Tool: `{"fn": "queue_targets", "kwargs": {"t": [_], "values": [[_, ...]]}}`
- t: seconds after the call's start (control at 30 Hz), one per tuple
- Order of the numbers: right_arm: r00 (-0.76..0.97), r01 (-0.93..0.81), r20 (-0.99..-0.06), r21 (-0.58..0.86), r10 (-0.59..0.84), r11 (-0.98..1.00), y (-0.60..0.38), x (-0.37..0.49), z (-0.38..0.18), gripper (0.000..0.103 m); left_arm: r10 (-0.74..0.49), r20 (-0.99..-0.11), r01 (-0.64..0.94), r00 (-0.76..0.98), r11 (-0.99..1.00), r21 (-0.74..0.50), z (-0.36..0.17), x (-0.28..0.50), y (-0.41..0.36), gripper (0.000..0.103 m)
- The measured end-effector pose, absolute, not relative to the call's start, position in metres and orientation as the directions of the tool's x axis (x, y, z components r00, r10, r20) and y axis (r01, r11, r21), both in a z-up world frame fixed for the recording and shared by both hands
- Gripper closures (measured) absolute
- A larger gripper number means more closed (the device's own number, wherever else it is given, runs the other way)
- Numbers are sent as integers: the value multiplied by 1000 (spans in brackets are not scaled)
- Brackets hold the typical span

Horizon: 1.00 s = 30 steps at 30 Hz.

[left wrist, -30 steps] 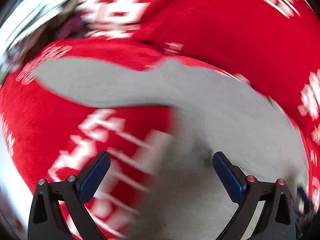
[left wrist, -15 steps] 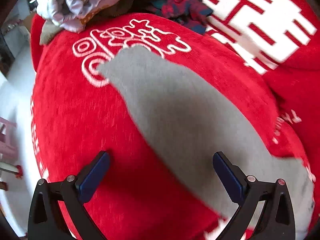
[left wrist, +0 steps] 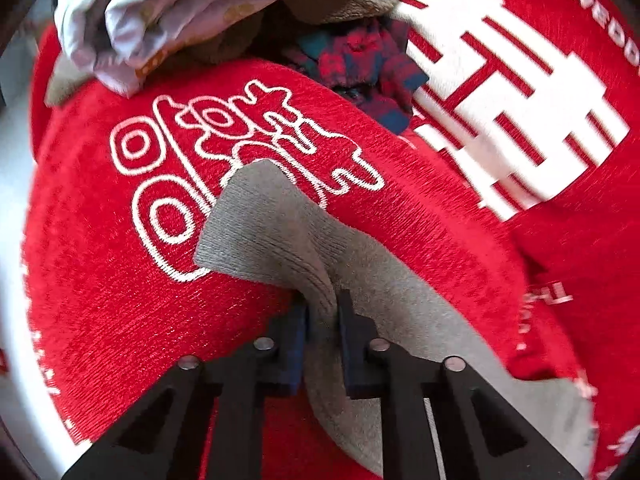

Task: Fold small clothes
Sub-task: 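Move the left tool to the other sleeve and grasp its cuff, then lift the sleeve with the left tool and carry it across the body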

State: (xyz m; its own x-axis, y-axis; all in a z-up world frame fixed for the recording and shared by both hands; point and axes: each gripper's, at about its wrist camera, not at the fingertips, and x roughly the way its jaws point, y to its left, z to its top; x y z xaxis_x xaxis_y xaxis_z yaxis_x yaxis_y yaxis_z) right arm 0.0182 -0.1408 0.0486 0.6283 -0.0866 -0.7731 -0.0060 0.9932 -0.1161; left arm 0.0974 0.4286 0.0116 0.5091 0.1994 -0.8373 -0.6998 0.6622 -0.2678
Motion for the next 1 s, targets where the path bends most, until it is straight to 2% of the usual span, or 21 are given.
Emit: {"fn": "queue_targets", "kwargs": {"t": [0.07, 0.13, 0.3, 0.47, 0.67, 0.77, 0.87, 1.0], "values": [[643, -19, -763, -101, -65, 995, -131, 26, 59, 10, 189, -824, -695, 533, 654, -300, 16, 86, 432, 93], [649, -42, -760, -76, -31, 996, -115, 40, 68, 10, 220, -805, -689, 551, 664, -290, 24, 81, 431, 93], [632, -137, -774, -90, 17, 986, -58, 88, 72, 10, 352, -757, -686, 550, 707, -169, 43, 76, 412, 93], [569, -220, -818, -54, 83, 974, 13, 147, 58, 10, 337, -752, -674, 566, 715, -187, 51, 62, 411, 93], [406, -303, -911, -57, 75, 951, 75, 175, 12, 11, 312, -759, -668, 571, 714, -209, 55, 54, 411, 93], [451, -327, -887, -66, 94, 943, 78, 163, 21, 11, 318, -756, -653, 573, 735, -186, 59, 57, 401, 93], [473, -309, -870, -16, 139, 951, 57, 143, 37, 11, 321, -747, -636, 582, 752, -172, 64, 59, 390, 93], [515, -285, -846, -16, 139, 958, 15, 113, 51, 11, 326, -730, -618, 601, 768, -166, 73, 57, 373, 93]]}}
